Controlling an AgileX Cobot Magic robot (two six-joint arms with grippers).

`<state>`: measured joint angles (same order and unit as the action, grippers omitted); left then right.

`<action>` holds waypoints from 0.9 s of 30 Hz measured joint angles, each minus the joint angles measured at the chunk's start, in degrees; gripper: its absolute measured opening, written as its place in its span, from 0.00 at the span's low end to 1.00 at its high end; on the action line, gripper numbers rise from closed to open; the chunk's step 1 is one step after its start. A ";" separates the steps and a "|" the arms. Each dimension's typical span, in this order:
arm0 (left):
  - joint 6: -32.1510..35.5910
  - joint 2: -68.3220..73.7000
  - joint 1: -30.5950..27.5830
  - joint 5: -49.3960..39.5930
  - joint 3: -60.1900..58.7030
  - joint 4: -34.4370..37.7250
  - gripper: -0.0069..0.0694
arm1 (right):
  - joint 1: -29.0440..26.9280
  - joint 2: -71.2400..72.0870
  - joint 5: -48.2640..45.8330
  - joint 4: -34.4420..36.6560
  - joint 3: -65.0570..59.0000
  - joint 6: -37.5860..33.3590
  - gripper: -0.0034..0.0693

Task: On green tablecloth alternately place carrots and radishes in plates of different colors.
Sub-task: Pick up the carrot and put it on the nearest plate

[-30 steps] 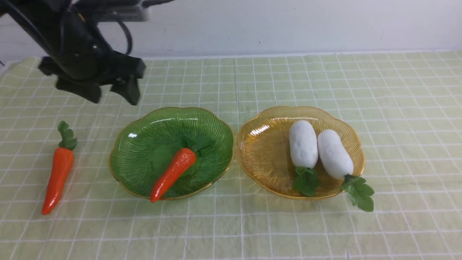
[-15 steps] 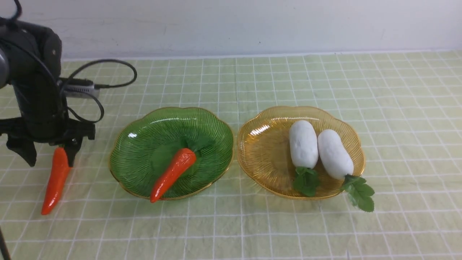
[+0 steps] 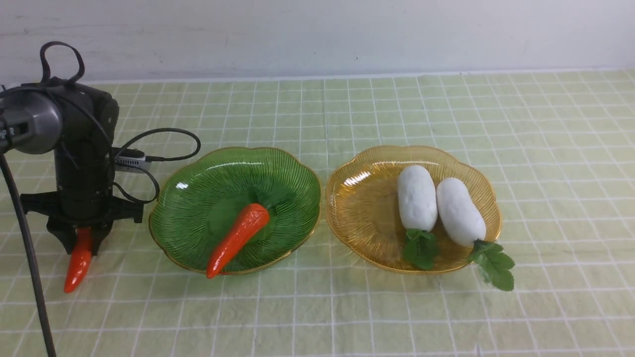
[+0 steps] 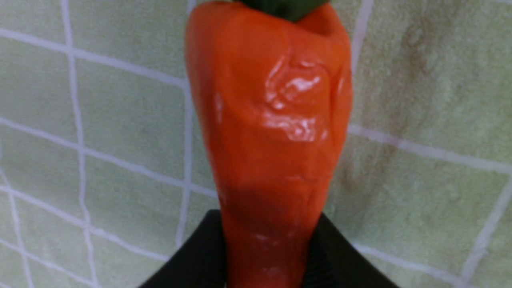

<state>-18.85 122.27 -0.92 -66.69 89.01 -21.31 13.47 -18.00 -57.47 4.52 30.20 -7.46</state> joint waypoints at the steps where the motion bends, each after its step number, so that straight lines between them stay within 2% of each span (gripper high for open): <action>1: 0.00 -0.11 0.00 -0.75 0.28 -0.75 0.37 | 0.00 0.00 0.00 0.00 0.00 0.00 0.11; 6: 1.56 -3.38 0.00 -2.12 2.30 -2.30 0.37 | 0.00 0.00 0.06 0.00 0.00 0.00 0.11; 11: 4.87 -13.14 0.98 -2.46 4.15 5.17 0.37 | 0.00 0.00 0.32 0.00 0.00 0.00 0.11; 12: 6.63 -15.96 2.03 -2.81 4.42 9.14 0.37 | 0.00 0.00 0.68 0.00 0.00 0.00 0.11; 15: 10.26 -18.21 4.61 -3.41 4.53 14.71 0.37 | 0.00 0.00 1.45 0.00 0.00 0.00 0.11; 22: 11.97 -14.96 11.52 -1.52 4.53 17.82 0.37 | 0.00 0.00 1.71 0.16 0.00 0.00 0.11; 26: 11.98 -13.03 14.51 -0.59 4.53 17.82 0.43 | 0.00 0.00 -2.25 1.76 0.00 -0.85 0.11; 27: 11.98 -12.42 15.32 -0.47 4.53 17.82 0.49 | 0.00 0.00 -4.51 2.19 0.00 -1.42 0.11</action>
<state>-6.87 109.85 14.40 -67.16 93.55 -3.48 13.47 -18.00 -61.98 6.70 30.20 -8.88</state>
